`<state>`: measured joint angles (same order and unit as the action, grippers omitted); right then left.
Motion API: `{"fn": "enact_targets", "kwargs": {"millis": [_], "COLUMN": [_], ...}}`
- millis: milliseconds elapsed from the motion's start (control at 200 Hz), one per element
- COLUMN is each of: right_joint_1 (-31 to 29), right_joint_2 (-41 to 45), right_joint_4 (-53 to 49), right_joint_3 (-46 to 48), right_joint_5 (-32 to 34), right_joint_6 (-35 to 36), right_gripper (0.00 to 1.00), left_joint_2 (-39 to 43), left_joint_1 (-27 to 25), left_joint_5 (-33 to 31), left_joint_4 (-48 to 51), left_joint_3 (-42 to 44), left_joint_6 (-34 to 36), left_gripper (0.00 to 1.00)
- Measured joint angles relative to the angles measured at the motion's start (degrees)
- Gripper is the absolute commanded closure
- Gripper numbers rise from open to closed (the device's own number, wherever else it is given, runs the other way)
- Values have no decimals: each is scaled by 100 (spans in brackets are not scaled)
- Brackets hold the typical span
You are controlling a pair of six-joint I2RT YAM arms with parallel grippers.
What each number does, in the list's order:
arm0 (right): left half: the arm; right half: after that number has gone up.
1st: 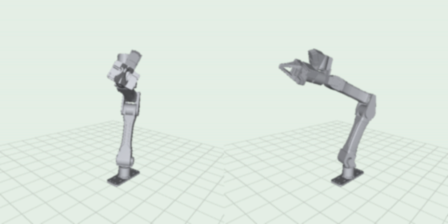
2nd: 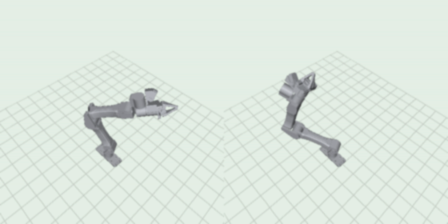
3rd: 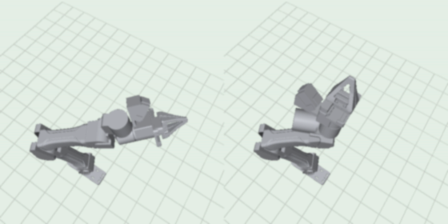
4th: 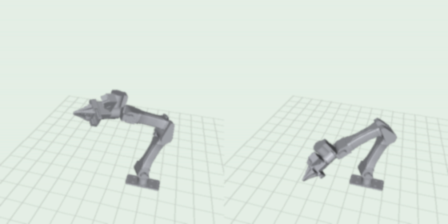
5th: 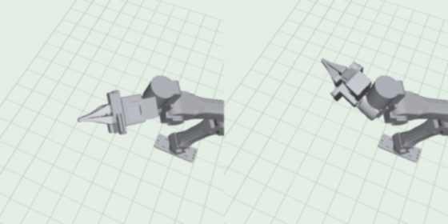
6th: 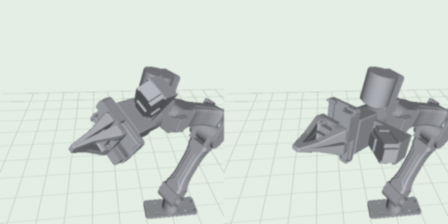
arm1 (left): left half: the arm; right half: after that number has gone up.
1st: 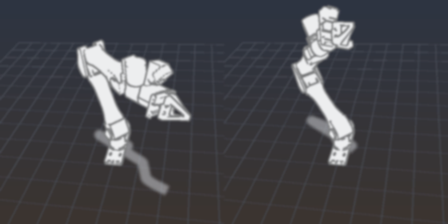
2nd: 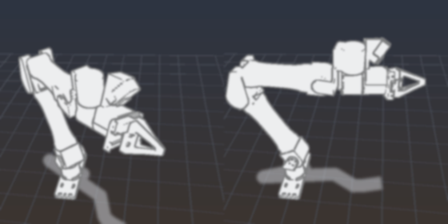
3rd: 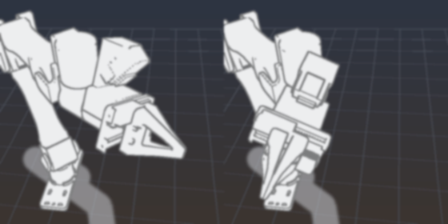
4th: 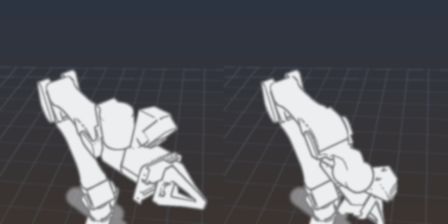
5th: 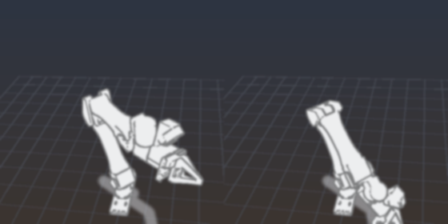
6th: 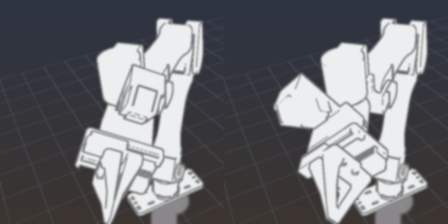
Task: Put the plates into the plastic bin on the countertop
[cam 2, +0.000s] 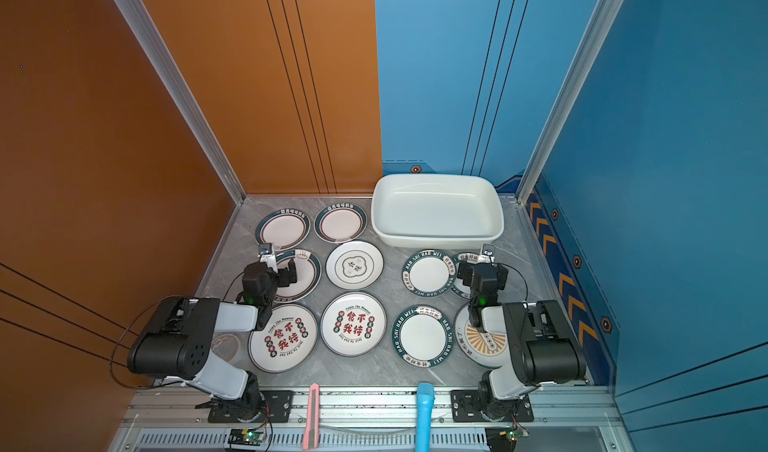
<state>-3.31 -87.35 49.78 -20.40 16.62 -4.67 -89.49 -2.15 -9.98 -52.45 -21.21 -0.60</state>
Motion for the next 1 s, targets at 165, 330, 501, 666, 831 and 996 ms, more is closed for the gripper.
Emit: {"fn": "enact_targets", "kwargs": {"millis": [165,330,501,666,831,996], "right_joint_1": [0,-13,-138,-251,-428,-446], "right_joint_2": [2,201,1099,1843,2044,1943], "right_joint_4": [-11,-208,-848,-2782,-4273,-6002], "right_joint_3": [-4,-50,-122,-1292,-2330,-3263], "right_joint_5": [9,7,304,1073,1679,2013], "right_joint_6": [-2,2,4,-223,-516,-1331], "right_gripper": [0,0,0,0,0,0], "left_joint_2": [0,107,761,1891,2942,3510], "left_joint_1": [0,0,-127,-452,-654,-693], "left_joint_5": [0,-52,-122,-286,-417,-503], "left_joint_4": [0,173,544,1716,2750,4319], "left_joint_3": [0,-2,-2,-240,-575,-1276], "left_joint_6": [0,-4,83,101,57,-232], "left_gripper": [2,2,2,2,2,2]}}
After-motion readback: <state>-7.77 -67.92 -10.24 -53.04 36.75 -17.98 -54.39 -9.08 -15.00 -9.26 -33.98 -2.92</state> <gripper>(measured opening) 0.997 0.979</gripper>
